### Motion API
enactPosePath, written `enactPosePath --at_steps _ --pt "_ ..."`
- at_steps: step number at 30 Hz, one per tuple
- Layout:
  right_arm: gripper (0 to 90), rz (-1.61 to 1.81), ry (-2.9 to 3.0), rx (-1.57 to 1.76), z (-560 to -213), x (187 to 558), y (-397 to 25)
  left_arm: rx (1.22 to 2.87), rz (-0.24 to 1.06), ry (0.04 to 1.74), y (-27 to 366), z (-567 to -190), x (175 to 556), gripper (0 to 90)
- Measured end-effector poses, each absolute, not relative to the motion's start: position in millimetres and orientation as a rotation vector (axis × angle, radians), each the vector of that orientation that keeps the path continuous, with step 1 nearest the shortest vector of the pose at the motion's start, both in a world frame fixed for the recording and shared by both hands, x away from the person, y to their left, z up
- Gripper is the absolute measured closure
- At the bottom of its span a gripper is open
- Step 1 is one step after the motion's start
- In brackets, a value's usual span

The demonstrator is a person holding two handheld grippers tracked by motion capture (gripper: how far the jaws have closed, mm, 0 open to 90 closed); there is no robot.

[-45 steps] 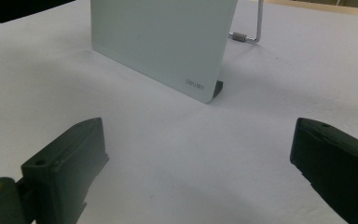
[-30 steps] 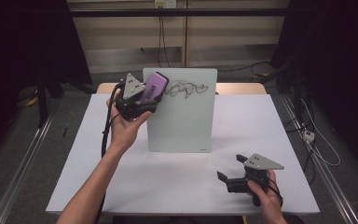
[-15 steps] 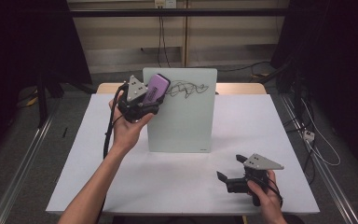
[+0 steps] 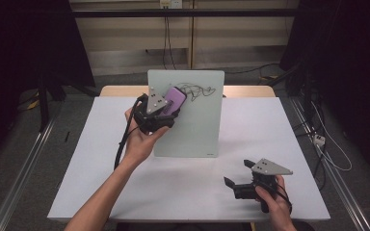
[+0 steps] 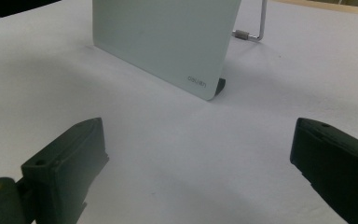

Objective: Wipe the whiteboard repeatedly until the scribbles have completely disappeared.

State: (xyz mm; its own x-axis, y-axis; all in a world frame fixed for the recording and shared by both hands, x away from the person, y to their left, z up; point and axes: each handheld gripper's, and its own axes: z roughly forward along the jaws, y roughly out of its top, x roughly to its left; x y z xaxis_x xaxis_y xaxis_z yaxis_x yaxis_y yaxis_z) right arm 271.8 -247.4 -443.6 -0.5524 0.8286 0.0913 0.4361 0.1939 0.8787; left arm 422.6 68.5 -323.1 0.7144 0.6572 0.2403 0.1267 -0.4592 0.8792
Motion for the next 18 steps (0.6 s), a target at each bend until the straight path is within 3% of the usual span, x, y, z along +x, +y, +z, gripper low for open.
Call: enactPosePath --at_steps 18 --pt "3.2 1.321 2.07 1.178 -443.5 271.5 -247.8 1.971 0.647 0.621 67.7 -324.4 423.4 41.2"
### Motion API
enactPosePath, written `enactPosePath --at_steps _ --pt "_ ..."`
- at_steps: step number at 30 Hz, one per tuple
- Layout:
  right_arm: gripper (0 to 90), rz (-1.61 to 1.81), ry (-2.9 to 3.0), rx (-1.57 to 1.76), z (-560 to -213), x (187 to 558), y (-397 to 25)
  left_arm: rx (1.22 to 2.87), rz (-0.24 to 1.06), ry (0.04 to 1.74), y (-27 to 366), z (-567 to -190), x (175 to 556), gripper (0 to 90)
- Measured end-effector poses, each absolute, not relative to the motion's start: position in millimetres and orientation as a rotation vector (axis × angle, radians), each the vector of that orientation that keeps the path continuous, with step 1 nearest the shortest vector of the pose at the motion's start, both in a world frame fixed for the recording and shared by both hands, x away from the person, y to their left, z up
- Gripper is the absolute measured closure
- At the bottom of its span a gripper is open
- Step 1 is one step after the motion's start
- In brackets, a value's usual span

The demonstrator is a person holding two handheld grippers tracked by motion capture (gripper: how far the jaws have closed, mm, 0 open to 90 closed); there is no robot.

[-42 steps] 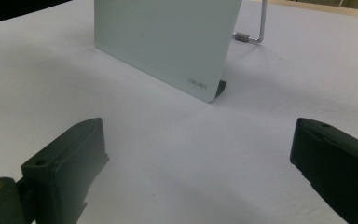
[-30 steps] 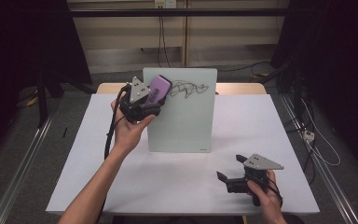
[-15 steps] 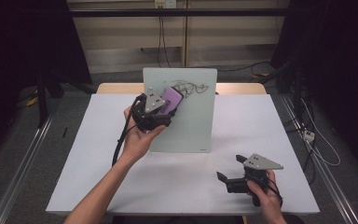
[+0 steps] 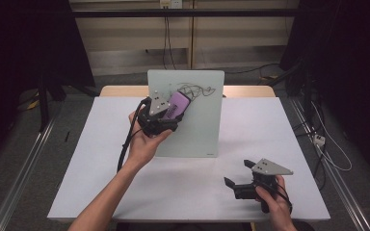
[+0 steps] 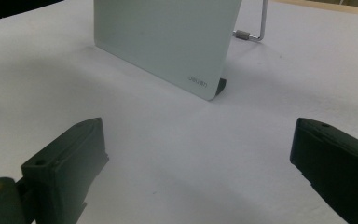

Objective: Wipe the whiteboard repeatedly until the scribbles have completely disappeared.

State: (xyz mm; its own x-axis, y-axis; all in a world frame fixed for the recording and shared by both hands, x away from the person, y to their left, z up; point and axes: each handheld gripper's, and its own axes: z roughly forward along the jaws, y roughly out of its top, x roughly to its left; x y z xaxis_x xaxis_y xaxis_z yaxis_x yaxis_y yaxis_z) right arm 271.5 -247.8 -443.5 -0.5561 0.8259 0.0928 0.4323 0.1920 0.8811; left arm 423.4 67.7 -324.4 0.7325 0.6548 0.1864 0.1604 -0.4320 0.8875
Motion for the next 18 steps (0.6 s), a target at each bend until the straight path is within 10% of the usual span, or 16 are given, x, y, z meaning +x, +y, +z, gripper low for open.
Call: enactPosePath --at_steps 18 --pt "3.2 1.321 2.071 1.18 -443.6 271.8 -247.7 1.911 0.715 0.682 95.5 -283.6 441.3 41.2"
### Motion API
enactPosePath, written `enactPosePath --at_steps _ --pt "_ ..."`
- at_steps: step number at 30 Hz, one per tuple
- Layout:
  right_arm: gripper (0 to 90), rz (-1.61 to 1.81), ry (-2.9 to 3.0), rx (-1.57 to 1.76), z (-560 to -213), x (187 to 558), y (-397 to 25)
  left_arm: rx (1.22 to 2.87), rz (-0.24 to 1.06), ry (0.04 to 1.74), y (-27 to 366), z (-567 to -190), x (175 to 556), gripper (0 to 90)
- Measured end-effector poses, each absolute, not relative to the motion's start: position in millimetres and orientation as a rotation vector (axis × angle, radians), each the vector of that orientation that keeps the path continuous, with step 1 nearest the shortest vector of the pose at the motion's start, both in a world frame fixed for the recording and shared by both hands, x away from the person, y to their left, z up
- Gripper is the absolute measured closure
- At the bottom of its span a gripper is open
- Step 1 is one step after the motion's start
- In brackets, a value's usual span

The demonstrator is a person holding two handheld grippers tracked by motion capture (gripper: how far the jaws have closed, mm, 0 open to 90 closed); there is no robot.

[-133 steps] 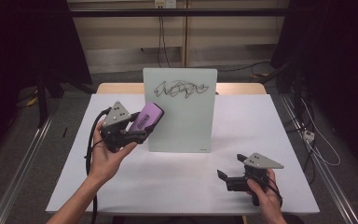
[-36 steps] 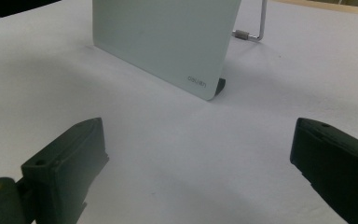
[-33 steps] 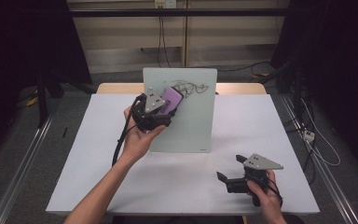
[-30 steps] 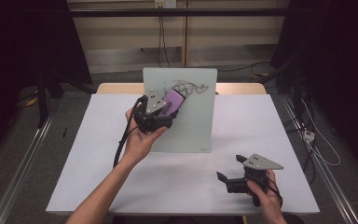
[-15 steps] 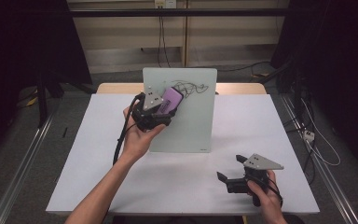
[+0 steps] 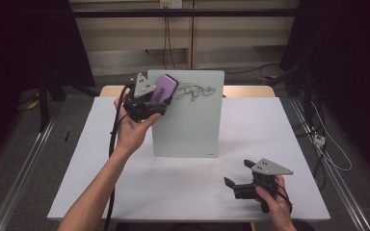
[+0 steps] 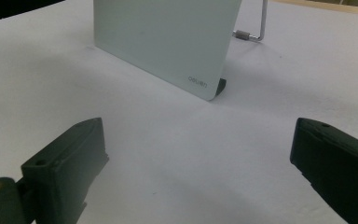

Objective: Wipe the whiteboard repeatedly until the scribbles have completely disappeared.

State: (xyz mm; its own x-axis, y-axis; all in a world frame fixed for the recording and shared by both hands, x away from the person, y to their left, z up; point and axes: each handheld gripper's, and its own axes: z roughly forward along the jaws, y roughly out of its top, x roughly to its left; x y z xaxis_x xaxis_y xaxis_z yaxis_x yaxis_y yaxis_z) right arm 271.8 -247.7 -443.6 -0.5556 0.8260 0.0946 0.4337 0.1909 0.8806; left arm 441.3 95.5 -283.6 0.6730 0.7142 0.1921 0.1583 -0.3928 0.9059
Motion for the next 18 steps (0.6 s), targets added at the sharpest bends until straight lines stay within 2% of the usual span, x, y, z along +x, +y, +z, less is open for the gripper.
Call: enactPosePath --at_steps 5,18 --pt "3.3 1.319 2.072 1.181 -443.6 271.8 -247.5 1.891 0.75 0.689 95.6 -282.5 441.8 41.2" --pt "3.2 1.32 2.069 1.185 -443.9 272.3 -246.5 2.001 0.682 0.593 61.3 -297.3 434.8 41.2"
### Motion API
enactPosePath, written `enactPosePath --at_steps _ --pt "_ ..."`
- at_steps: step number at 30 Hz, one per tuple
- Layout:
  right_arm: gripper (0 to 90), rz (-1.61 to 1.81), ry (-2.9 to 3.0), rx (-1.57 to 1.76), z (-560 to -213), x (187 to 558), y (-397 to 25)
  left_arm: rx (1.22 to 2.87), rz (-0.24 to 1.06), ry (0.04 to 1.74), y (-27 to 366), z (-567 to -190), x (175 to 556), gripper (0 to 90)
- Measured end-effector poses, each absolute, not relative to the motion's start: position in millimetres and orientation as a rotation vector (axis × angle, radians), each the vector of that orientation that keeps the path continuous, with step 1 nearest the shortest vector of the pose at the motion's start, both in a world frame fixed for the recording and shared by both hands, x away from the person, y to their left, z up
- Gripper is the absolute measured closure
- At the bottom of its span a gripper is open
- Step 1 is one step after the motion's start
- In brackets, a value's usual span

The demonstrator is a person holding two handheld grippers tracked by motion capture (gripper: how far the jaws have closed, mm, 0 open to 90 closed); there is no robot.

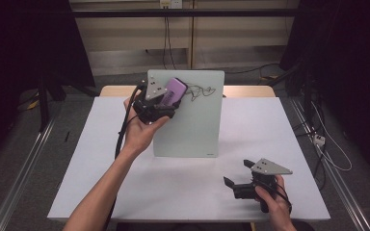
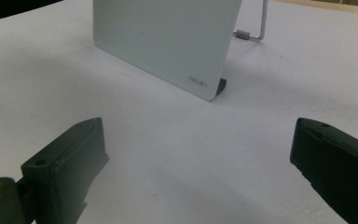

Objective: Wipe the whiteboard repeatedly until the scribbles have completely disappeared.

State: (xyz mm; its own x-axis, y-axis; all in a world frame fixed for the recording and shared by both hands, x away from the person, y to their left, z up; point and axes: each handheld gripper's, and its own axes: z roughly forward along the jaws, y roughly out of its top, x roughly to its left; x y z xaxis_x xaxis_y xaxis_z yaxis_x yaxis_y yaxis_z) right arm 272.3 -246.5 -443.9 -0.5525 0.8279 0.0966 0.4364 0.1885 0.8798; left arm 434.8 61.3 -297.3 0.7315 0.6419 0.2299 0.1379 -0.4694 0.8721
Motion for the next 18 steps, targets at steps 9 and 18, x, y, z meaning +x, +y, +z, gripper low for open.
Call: enactPosePath --at_steps 9,18 --pt "3.2 1.325 2.069 1.181 -443.7 271.8 -247.5 2.047 0.617 0.552 35.7 -317.9 425.0 41.2" --pt "3.2 1.327 2.068 1.183 -443.8 272.2 -247.8 2.07 0.639 0.564 39.9 -306.7 428.8 41.2"
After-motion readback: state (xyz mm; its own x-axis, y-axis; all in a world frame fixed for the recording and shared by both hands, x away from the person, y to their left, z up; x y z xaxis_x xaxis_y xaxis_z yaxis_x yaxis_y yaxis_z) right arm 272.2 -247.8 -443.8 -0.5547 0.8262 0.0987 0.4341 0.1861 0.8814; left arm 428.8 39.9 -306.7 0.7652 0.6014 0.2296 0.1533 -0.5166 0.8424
